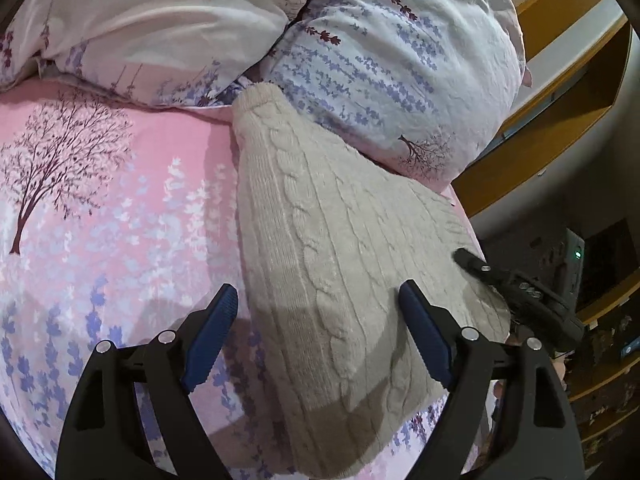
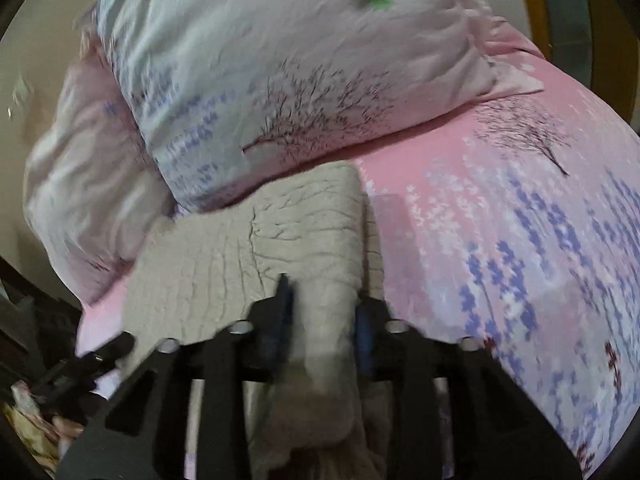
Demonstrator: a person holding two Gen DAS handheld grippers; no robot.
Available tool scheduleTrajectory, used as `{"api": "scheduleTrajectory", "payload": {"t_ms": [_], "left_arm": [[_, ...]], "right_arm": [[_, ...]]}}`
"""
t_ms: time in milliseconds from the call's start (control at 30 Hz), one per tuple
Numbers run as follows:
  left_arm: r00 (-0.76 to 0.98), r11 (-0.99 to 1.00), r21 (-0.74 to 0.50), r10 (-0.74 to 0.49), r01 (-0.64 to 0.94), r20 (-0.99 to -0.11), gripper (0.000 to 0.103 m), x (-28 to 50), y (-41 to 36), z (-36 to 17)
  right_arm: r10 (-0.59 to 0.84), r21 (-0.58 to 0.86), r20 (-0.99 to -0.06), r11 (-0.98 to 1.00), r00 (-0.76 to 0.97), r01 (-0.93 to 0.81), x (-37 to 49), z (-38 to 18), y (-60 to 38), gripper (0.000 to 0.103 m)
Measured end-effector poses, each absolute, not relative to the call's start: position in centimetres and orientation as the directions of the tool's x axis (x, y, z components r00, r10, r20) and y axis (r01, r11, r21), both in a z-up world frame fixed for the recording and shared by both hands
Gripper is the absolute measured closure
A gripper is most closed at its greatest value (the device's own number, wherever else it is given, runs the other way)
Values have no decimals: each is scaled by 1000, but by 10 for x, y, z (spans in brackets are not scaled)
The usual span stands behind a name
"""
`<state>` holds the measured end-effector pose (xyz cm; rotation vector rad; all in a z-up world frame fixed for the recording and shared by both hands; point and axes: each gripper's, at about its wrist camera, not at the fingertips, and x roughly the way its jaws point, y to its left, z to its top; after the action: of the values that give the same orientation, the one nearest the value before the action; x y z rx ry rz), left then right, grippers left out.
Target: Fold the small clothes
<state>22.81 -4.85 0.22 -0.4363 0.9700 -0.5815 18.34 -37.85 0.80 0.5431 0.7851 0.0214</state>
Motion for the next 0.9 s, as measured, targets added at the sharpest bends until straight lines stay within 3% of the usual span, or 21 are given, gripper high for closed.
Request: {"api": "scheduleTrajectory", "payload": {"t_ms": [267,433,600,633,700,767,867,900], "left_arm": [[420,755,-596,-651,273,-632,30,206,-41,0],[397,755,-593,-653,280,-645,31,192,-45,-12],[386,749,-594,-661,292,-644,36,181,-51,-19],[382,746,-598,-665,293,-642,40,180,-52,-20],[386,748,-594,-662,296,-642,47,177,-54,-21],[395,756,-582,-654,301,-645,62,176,-55,-22],[401,737,-610,-673,291,-621,78,176,-46,-20],[403,731,-617,-679,291,-613,79,176,-44,-19]], "right_arm": [[298,568,-572,816,764,107,124,31,-380,62],[297,539,-610,835,734,109,110,21,-368,65],[328,555,-626,824,707,109,108,4,-362,78],[331,550,-624,830,708,96,107,4,-358,79],[322,529,-626,845,710,83,106,4,-353,89],[303,506,-629,859,716,81,107,5,-350,93],[293,515,-589,854,753,71,101,18,-353,94],[287,516,-569,854,771,63,97,25,-354,95]]}}
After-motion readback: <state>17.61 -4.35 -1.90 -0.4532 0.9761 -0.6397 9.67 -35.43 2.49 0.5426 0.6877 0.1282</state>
